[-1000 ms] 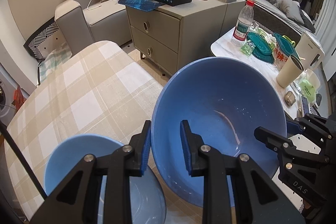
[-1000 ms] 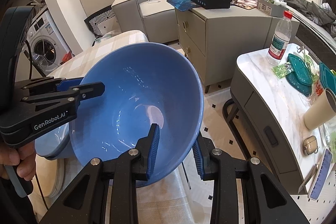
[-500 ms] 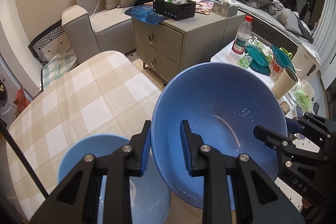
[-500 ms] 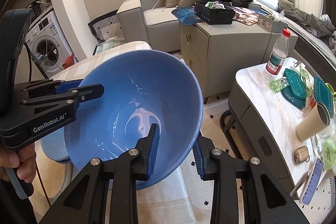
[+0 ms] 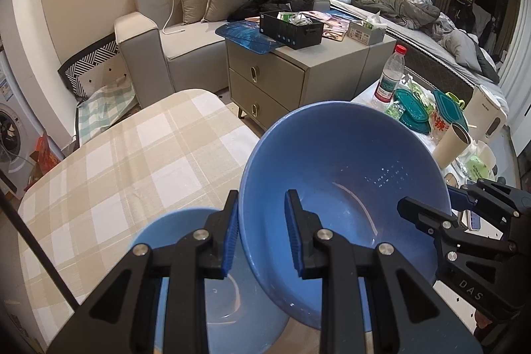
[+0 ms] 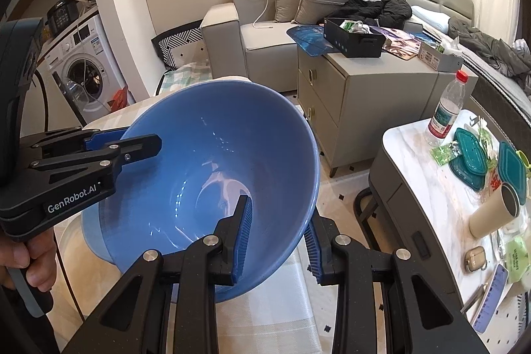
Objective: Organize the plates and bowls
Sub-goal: 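Lift the blue bowl with both tools toward the nested blue bowls, then carry the held blue bowl over the nested blue bowls with both tools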
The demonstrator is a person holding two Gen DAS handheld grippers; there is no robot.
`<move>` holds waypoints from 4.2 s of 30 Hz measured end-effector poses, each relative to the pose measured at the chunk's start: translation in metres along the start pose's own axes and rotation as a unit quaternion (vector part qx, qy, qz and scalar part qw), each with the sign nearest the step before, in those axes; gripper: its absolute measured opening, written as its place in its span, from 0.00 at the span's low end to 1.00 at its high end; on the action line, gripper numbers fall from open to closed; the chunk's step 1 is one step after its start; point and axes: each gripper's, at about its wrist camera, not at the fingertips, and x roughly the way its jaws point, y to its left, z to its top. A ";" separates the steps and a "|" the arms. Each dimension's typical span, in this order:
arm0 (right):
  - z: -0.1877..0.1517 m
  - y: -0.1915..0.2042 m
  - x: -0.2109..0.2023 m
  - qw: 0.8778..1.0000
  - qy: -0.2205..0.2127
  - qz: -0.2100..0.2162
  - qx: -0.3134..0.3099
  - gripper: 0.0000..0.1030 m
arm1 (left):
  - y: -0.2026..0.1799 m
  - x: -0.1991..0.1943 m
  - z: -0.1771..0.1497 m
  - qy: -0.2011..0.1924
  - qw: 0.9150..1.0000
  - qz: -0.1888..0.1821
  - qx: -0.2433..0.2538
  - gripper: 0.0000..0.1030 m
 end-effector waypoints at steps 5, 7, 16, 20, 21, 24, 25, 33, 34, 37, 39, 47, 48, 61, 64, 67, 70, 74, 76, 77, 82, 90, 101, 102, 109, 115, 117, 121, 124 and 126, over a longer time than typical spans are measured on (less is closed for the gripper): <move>0.006 0.011 -0.005 1.000 -0.007 0.003 -0.009 0.30 | 0.009 -0.011 -0.001 -0.008 1.000 0.007 -0.007 0.24; 0.008 0.016 -0.007 1.000 -0.009 0.005 -0.012 0.30 | 0.013 -0.014 -0.002 -0.010 1.000 0.009 -0.009 0.24; 0.015 0.039 -0.006 0.999 -0.013 0.022 -0.024 0.30 | 0.036 -0.029 -0.011 -0.016 0.999 0.026 -0.026 0.24; 0.018 0.052 -0.006 0.999 -0.015 0.031 -0.031 0.30 | 0.047 -0.036 -0.015 -0.019 0.999 0.032 -0.033 0.24; 0.018 0.055 -0.006 0.999 -0.016 0.033 -0.033 0.30 | 0.050 -0.038 -0.016 -0.020 0.999 0.035 -0.035 0.24; 0.020 0.064 -0.006 0.998 -0.016 0.037 -0.039 0.30 | 0.057 -0.043 -0.019 -0.022 0.998 0.039 -0.040 0.24; 0.020 0.067 -0.006 0.998 -0.016 0.039 -0.041 0.30 | 0.060 -0.045 -0.020 -0.023 0.998 0.040 -0.042 0.24; 0.020 0.085 -0.003 0.997 -0.015 0.049 -0.053 0.30 | 0.074 -0.052 -0.029 -0.025 0.997 0.050 -0.054 0.24; 0.020 0.087 -0.002 0.997 -0.014 0.051 -0.055 0.30 | 0.075 -0.052 -0.030 -0.026 0.997 0.052 -0.055 0.24; 0.020 0.092 -0.001 0.997 -0.013 0.055 -0.060 0.30 | 0.079 -0.054 -0.034 -0.026 0.996 0.056 -0.059 0.24; 0.020 0.096 0.001 0.996 -0.012 0.058 -0.061 0.30 | 0.082 -0.054 -0.036 -0.024 0.996 0.060 -0.061 0.24; 0.020 0.109 0.010 0.995 -0.005 0.065 -0.070 0.30 | 0.091 -0.053 -0.047 -0.019 0.995 0.066 -0.073 0.24; 0.020 0.111 0.012 0.995 -0.004 0.066 -0.072 0.30 | 0.093 -0.053 -0.049 -0.018 0.995 0.065 -0.076 0.24; 0.014 0.123 0.027 0.994 0.012 0.071 -0.081 0.30 | 0.107 -0.043 -0.066 -0.003 0.994 0.065 -0.091 0.24; 0.015 0.122 0.030 0.994 0.014 0.070 -0.082 0.30 | 0.107 -0.042 -0.067 -0.002 0.994 0.064 -0.092 0.24; 0.015 0.122 0.029 0.994 0.013 0.071 -0.081 0.30 | 0.107 -0.040 -0.068 -0.001 0.994 0.063 -0.092 0.24; 0.014 0.121 0.030 0.994 0.015 0.071 -0.083 0.30 | 0.108 -0.036 -0.070 0.002 0.994 0.064 -0.093 0.24; 0.012 0.120 0.037 0.994 0.020 0.070 -0.084 0.30 | 0.108 -0.032 -0.072 0.005 0.994 0.063 -0.094 0.24; 0.011 0.119 0.041 0.994 0.023 0.069 -0.083 0.30 | 0.108 -0.029 -0.073 0.007 0.994 0.063 -0.094 0.24; 0.009 0.119 0.042 0.994 0.024 0.068 -0.084 0.30 | 0.108 -0.029 -0.073 0.008 0.994 0.063 -0.094 0.24; 0.007 0.119 0.046 0.994 0.030 0.068 -0.085 0.30 | 0.110 -0.024 -0.075 0.011 0.993 0.062 -0.096 0.24; 0.006 0.119 0.049 0.994 0.034 0.066 -0.084 0.30 | 0.108 -0.019 -0.077 0.016 0.993 0.063 -0.096 0.24; 0.003 0.119 0.057 0.993 0.042 0.064 -0.086 0.30 | 0.109 -0.015 -0.079 0.020 0.993 0.063 -0.096 0.24; 0.002 0.119 0.056 0.993 0.043 0.064 -0.086 0.30 | 0.109 -0.015 -0.080 0.021 0.993 0.063 -0.096 0.24; 0.002 0.119 0.060 0.993 0.046 0.061 -0.087 0.30 | 0.110 -0.007 -0.082 0.028 0.993 0.061 -0.097 0.24; 0.001 0.119 0.066 0.993 0.051 0.060 -0.089 0.30 | 0.110 -0.004 -0.083 0.031 0.993 0.066 -0.093 0.24; 0.000 0.121 0.069 0.993 0.054 0.060 -0.091 0.30 | 0.110 -0.003 -0.083 0.033 0.993 0.067 -0.093 0.24; -0.002 0.121 0.073 0.992 0.058 0.063 -0.091 0.30 | 0.112 0.000 -0.085 0.037 0.993 0.067 -0.094 0.24; -0.002 0.121 0.076 0.992 0.061 0.063 -0.092 0.30 | 0.112 0.002 -0.087 0.038 0.993 0.071 -0.091 0.24; -0.002 0.121 0.079 0.992 0.062 0.062 -0.092 0.30 | 0.111 0.002 -0.087 0.038 0.993 0.072 -0.090 0.24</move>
